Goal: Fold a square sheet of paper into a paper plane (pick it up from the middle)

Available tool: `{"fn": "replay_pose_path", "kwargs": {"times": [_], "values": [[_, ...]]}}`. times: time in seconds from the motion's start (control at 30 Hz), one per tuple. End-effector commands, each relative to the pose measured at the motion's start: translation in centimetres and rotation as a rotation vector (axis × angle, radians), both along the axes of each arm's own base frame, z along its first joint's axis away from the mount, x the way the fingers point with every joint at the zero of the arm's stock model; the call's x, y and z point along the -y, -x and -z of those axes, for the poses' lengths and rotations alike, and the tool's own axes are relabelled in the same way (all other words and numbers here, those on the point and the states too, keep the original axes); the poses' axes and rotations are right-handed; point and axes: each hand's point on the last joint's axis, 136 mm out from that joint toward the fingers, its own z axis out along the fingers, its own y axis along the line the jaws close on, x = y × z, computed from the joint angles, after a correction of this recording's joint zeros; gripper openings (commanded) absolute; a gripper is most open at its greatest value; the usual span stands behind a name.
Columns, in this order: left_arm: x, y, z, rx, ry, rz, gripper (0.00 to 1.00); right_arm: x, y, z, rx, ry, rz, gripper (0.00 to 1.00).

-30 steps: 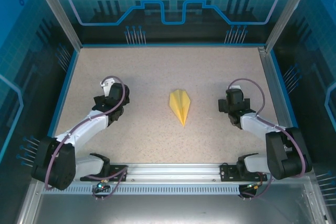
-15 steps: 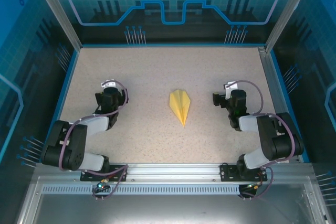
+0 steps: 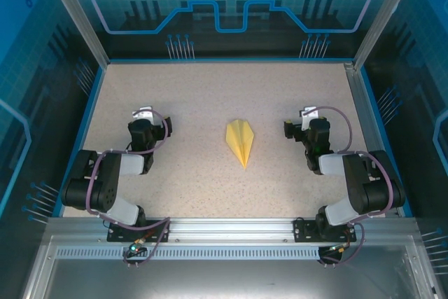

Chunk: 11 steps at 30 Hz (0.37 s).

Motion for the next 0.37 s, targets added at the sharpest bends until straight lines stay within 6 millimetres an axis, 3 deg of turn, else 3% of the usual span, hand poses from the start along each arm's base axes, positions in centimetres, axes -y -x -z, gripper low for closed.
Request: {"fn": "replay_pose_path", "kwargs": {"times": [0.0,0.33], "values": [[0.41,-0.31,-0.84,0.038,0.002,0.020,0.98,0.65,-0.61,-1.23,0.046,-0.002,0.030,0.99],[0.43,-0.30,-0.83,0.038,0.003,0.021,0.99,0.63,-0.67,-1.23,0.044,-0.009,0.024,0.99]]}}
